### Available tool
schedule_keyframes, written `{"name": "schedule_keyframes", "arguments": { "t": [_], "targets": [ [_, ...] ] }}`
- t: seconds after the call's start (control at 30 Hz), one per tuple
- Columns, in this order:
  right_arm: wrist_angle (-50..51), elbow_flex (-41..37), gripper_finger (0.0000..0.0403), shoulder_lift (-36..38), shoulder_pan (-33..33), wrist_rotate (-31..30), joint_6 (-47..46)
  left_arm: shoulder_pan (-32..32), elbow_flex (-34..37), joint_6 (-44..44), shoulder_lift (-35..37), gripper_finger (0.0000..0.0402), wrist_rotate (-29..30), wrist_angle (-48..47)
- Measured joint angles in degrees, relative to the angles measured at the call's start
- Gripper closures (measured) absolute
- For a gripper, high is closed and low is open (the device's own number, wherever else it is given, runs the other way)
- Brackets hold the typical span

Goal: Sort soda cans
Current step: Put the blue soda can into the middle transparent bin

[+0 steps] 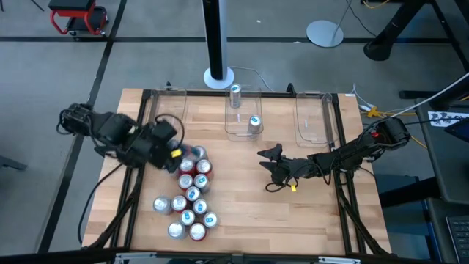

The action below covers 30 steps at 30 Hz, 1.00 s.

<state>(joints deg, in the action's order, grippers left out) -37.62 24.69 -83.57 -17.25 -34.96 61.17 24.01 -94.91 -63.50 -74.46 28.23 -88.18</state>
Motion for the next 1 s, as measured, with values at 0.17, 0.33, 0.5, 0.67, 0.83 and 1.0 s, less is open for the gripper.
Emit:
{"name": "schedule_keyframes", "arguments": {
  "t": [0.17, 0.33, 0.5, 0.67, 0.83, 1.0],
  "targets": [
    [0.0, 0.0, 0.0093, 0.0, 0.0, 0.0, 0.0, -10.0, 0.0, 14.5, -0.2, 0.0174, -0.9, 7.0],
    [0.0, 0.0, 0.0093, 0.0, 0.0, 0.0, 0.0, -21.3, 0.0, 28.5, -1.7, 0.0174, -1.9, 14.2],
    [0.2, 0.0, 0.0093, 0.0, 0.0, -0.4, 0.4, -30.7, 0.0, 39.6, -4.3, 0.0174, -6.0, 22.0],
    [0.2, 0.0, 0.0093, 0.0, 0.0, -0.6, 0.6, -36.9, 0.0, 49.4, -8.0, 0.0174, -7.4, 31.8],
    [0.3, 0.0, 0.0093, 0.0, 0.0, -0.6, 0.6, -40.5, 0.0, 58.0, -12.0, 0.0174, -9.3, 41.9],
    [0.6, 0.0, 0.0093, 0.0, 0.0, -0.6, 0.7, -44.1, 0.0, 63.1, -17.3, 0.0174, -12.0, 47.0]
  ]
}}
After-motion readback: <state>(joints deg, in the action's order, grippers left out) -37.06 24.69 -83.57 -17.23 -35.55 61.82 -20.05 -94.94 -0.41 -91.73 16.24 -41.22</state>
